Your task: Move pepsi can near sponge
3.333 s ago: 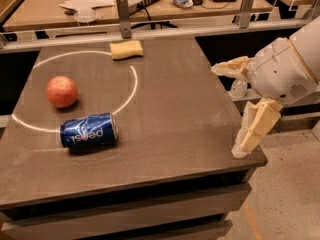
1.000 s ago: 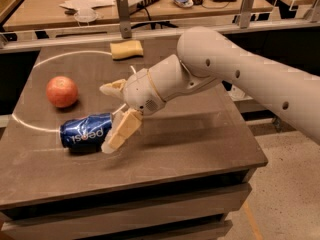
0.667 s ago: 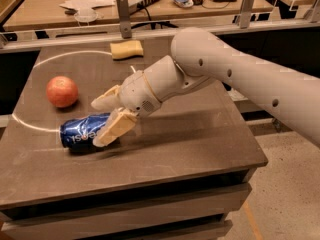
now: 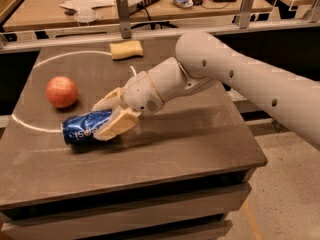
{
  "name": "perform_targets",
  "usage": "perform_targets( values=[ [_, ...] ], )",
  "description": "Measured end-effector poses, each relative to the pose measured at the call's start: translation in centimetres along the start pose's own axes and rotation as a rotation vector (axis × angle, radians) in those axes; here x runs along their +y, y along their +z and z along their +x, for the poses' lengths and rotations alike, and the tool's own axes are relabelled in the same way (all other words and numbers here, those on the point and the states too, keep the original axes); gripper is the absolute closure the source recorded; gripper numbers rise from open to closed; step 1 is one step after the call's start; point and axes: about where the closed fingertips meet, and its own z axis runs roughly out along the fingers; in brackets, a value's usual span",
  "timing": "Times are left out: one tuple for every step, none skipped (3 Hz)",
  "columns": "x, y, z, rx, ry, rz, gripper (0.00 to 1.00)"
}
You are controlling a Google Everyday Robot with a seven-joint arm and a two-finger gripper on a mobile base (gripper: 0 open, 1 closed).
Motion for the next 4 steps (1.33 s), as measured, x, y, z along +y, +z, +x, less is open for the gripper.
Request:
perform_targets(
  values=[
    [-0.5,-4.9,0.1,-0.040,0.034,0.238,1.00],
    [-2.8,-11.7,2.0,0.026,0.128,0.571,1.00],
    [-4.2,-16.2,4.1,0.081,0.221,0.787,1.00],
    [-5.5,-18.2,4.1,0.065,0.248,0.883,1.00]
  ],
)
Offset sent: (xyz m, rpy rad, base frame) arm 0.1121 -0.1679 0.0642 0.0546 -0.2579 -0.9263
